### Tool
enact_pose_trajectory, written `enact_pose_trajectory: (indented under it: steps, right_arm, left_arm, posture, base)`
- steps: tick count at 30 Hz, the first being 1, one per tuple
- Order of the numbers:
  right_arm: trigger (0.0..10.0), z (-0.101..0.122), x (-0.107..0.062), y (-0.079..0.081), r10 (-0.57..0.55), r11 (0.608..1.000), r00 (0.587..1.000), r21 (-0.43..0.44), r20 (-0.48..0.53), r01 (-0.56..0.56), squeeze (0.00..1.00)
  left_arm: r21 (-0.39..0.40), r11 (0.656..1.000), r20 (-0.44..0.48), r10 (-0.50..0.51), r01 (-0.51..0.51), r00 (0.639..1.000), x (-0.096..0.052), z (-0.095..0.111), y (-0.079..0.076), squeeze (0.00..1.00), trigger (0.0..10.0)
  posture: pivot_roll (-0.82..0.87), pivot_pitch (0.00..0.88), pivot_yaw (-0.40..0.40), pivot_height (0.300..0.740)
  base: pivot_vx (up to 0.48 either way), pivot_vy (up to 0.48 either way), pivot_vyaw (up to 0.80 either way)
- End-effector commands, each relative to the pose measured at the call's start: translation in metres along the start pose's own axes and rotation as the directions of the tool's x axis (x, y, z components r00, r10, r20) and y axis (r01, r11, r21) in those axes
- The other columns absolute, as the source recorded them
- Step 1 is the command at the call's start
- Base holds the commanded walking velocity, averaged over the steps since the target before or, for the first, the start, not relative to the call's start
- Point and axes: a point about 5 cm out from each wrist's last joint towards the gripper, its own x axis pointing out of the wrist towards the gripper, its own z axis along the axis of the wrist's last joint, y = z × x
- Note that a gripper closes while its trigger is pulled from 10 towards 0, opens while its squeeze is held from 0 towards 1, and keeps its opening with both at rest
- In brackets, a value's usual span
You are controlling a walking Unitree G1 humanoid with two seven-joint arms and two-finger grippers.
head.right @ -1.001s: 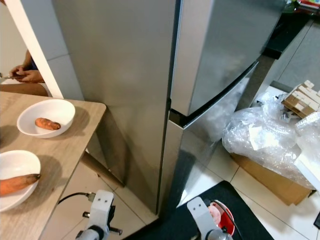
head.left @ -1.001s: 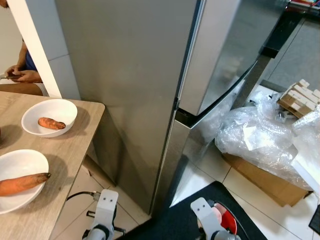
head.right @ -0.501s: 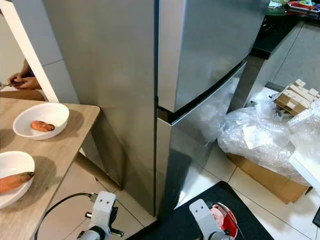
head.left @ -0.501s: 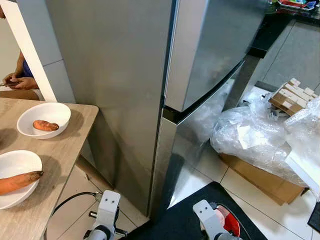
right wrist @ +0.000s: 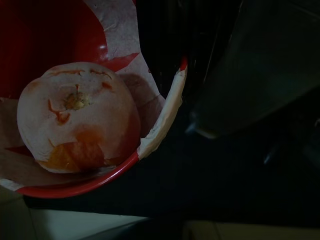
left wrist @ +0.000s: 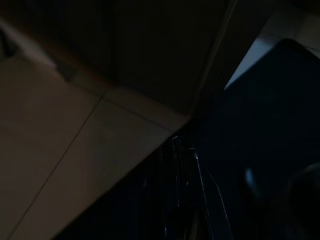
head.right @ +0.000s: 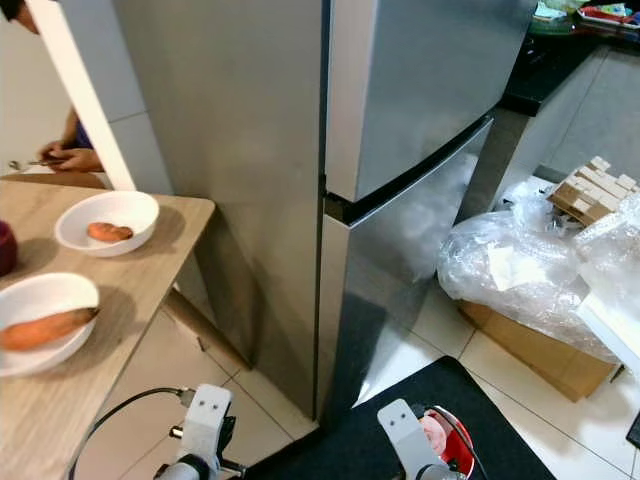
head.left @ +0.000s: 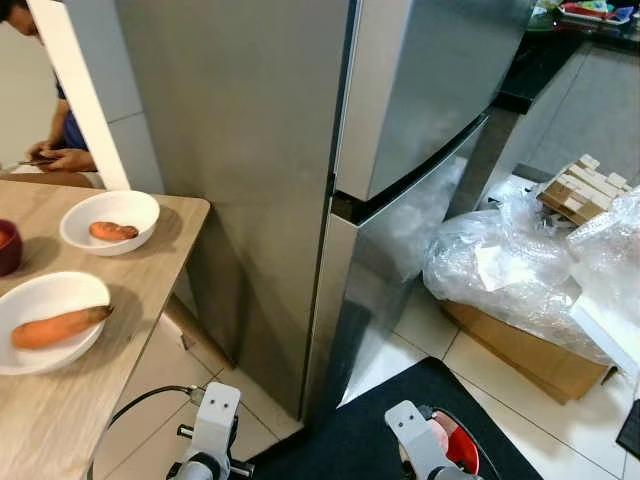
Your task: Restocking fridge
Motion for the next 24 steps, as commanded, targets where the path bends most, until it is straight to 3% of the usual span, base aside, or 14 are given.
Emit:
enact_pose_trajectory:
  steps: [1, 24]
  right_arm:
    - [10.0, -0.0012, -0.0007, -0.0027, -0.012, 1.000, 1.000, -0.001, -0.001, 0.012, 0.00]
    - [10.0, -0.0021, -0.0005, -0.0007, -0.006, 1.000, 1.000, 0.004, -0.003, 0.006, 0.00]
  left_arm:
    - [-0.001, 1.000, -0.034, -0.002, 0.002, 0.999, -0.0015, -0.0061, -0.0037, 0.00, 10.0]
    - [-0.012, 1.000, -0.035, -0.008, 0.007, 0.999, -0.0016, -0.0061, -0.0034, 0.00, 10.0]
  posture:
    - [-0.10, 0.044, -0.053, 0.700]
    - [-0.09, 0.057, -0.050, 0.700]
  base:
    - [0.000, 0.000, 0.00]
    - [0.000, 0.000, 0.00]
